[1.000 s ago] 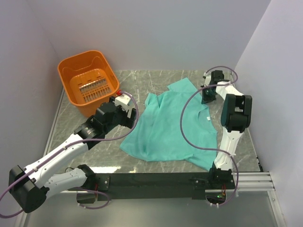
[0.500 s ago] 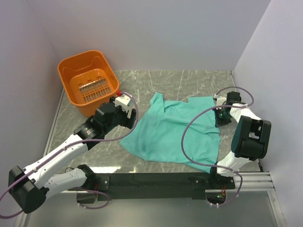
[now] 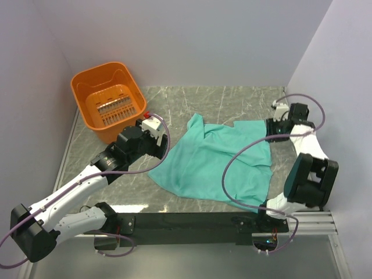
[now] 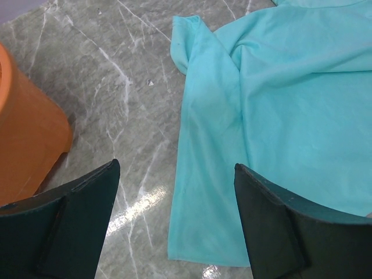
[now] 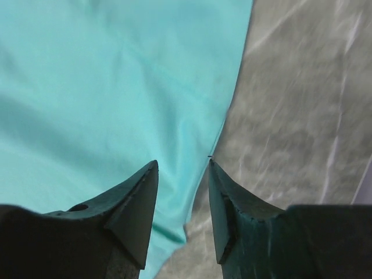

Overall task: Fold and stack the t-shirts
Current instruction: Flatten the tshirt out

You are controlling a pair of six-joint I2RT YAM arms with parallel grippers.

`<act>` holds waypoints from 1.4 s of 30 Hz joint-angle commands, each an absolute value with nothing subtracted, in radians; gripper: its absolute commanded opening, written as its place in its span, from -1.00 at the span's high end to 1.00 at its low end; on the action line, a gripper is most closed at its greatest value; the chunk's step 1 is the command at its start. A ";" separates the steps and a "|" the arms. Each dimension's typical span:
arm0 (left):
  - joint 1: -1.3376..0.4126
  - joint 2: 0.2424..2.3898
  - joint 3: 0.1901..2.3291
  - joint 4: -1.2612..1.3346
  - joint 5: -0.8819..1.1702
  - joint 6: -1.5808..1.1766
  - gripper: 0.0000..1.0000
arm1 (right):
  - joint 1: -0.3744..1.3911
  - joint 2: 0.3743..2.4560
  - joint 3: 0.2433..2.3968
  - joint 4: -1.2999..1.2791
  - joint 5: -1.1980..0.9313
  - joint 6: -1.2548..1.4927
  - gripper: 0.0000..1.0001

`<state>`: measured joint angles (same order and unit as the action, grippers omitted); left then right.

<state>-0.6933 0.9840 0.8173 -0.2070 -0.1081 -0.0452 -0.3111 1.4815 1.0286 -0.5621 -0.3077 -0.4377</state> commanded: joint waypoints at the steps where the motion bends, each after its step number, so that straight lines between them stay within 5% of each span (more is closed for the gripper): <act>1: -0.695 0.974 0.821 -0.193 -0.087 -0.043 -0.70 | -0.288 1.603 1.162 -0.483 -0.353 -0.312 0.05; 16: -0.693 0.977 0.822 -0.190 -0.061 -0.035 -0.70 | -0.268 2.134 1.721 -0.555 -0.267 -0.089 0.03; 35: -0.695 0.989 0.824 -0.190 -0.057 -0.034 -0.70 | -0.264 2.263 1.827 -0.661 -0.291 -0.112 0.11; 42: -0.695 0.992 0.821 -0.187 -0.061 -0.034 -0.70 | -0.264 2.283 1.874 -0.692 -0.327 -0.115 0.45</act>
<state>-0.6933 0.9905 0.8173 -0.2070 -0.0753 -0.0448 -0.2707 2.2787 1.8275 -0.6731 -0.3008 -0.1066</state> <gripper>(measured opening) 0.852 0.305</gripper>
